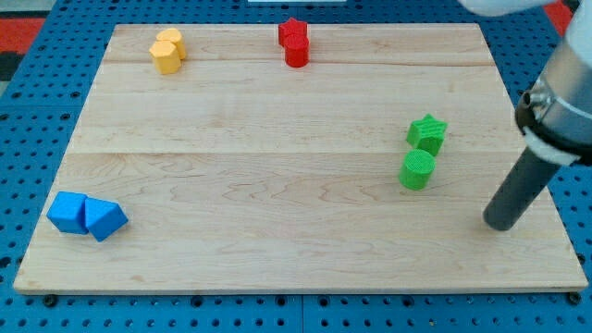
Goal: Place the green blocks together
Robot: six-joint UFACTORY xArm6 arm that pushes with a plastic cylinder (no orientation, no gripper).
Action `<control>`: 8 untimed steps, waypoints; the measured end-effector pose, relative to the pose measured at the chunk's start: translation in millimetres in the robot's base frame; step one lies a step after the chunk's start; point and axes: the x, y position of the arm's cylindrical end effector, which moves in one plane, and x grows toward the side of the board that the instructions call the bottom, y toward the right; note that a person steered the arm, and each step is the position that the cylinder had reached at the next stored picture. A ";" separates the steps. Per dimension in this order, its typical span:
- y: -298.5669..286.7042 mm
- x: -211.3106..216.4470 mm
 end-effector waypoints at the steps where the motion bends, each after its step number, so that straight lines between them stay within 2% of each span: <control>1: -10.3 1.0; 2: -64.5 9.0; 4: -92.1 -57.5; 7: -13.5 -93.2; 8: 40.7 -110.6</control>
